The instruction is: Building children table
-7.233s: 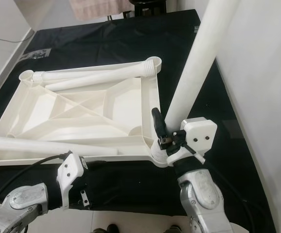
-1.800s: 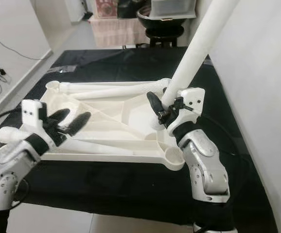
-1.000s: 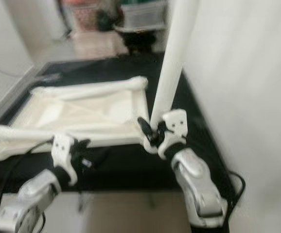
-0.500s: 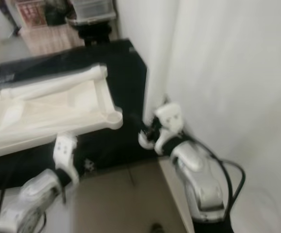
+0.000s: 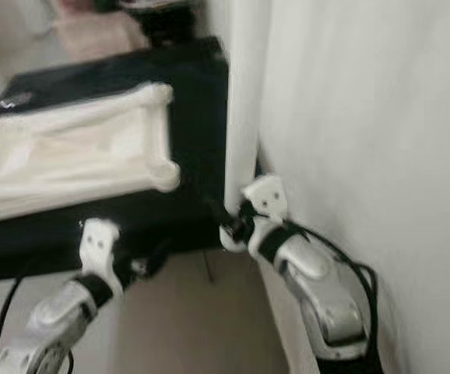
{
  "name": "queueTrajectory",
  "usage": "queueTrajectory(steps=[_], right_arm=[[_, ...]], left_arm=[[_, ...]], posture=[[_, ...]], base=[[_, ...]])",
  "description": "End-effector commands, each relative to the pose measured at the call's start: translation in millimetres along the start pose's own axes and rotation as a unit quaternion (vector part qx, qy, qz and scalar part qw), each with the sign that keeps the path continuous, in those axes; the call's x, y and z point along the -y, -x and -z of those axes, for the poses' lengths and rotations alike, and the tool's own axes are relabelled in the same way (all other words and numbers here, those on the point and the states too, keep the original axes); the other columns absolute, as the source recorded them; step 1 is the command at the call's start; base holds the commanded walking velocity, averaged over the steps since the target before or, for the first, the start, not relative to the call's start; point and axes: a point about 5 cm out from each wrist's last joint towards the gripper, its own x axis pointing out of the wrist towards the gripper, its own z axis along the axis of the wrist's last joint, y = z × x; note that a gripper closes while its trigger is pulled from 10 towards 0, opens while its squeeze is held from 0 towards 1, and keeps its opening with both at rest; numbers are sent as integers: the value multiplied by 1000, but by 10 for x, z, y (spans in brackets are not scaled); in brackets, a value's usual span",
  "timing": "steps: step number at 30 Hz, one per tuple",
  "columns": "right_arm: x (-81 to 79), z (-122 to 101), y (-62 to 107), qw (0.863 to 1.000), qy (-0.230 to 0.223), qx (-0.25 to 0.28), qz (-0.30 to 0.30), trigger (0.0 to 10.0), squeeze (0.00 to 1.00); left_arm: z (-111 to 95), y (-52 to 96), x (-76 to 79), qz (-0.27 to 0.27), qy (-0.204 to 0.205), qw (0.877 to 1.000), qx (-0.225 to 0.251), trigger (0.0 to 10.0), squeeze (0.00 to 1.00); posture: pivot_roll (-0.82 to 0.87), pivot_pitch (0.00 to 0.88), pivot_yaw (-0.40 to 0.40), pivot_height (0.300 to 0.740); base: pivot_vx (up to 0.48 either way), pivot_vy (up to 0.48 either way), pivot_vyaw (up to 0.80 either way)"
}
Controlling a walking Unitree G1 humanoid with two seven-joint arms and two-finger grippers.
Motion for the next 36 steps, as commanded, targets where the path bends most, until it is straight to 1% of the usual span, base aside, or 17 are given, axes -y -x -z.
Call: queueTrajectory(steps=[1,4,17,21,27,36], right_arm=[[-56,-17,-3,1000,-1,8,-7,10000,0],[-42,-15,-17,1000,-3,12,5,10000,0],[-78,-20,-41,1000,-9,21,1,10000,0],[-87,-12,-50,1000,-10,22,1,10000,0],[-96,1,-64,1000,-12,23,1,10000,0],[-95,12,-81,1000,-11,26,4,10000,0]], left_arm=[[64,45,-55,-17,-11,1000,-17,10000,0],[55,39,-60,-17,-31,999,-14,10000,0],[71,32,-58,-22,-34,999,-18,10000,0],[93,19,-64,-23,-37,999,-26,10000,0],[95,5,-81,-29,-46,998,-23,10000,0],[69,-29,-90,-29,-60,998,-14,10000,0]], posture=[[-121,203,81,740],[-119,201,83,740],[-116,192,86,740],[-116,188,86,740],[-115,178,86,740],[-115,160,88,740]], base=[[0,0,0],[0,0,0],[0,0,0],[0,480,0],[0,480,0],[0,0,0]])
